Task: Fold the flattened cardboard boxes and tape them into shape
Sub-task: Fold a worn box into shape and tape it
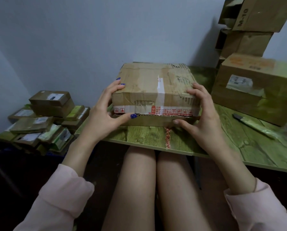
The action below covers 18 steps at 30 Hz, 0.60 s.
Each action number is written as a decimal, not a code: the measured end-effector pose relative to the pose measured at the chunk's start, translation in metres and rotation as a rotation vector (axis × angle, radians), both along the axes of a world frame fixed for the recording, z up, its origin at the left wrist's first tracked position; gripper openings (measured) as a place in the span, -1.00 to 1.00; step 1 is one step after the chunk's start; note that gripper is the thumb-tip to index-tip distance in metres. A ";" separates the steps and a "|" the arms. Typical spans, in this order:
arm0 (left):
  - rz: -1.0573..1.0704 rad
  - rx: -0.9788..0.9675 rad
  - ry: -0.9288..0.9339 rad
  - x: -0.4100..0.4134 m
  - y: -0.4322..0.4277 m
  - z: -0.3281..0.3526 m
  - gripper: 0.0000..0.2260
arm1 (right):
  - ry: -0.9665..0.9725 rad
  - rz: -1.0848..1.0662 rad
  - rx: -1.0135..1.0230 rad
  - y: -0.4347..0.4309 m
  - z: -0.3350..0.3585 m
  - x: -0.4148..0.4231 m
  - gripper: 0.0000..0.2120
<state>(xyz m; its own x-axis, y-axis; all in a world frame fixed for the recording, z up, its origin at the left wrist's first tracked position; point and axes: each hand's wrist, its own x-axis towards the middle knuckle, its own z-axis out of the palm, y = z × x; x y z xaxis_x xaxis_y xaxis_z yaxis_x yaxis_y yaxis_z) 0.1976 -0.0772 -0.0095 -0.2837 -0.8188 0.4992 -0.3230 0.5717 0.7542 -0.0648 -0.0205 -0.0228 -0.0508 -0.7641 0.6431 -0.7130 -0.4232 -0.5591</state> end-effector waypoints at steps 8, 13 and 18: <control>0.166 -0.158 -0.033 -0.009 -0.006 -0.010 -0.39 | 0.049 -0.079 -0.023 -0.002 -0.001 0.000 -0.24; 0.184 -0.091 0.054 -0.011 -0.007 -0.015 -0.30 | 0.004 -0.016 -0.029 0.002 0.004 -0.009 -0.46; 0.266 0.021 0.142 -0.018 -0.004 -0.027 -0.23 | 0.007 -0.146 -0.073 0.001 0.000 -0.001 -0.48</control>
<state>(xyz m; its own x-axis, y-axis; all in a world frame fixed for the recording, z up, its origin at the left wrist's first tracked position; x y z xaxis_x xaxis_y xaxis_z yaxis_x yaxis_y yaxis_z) 0.1791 -0.0808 -0.0365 0.0132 -0.8656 0.5005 -0.3501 0.4649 0.8132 -0.0659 -0.0200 -0.0225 -0.1532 -0.7002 0.6973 -0.7740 -0.3537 -0.5252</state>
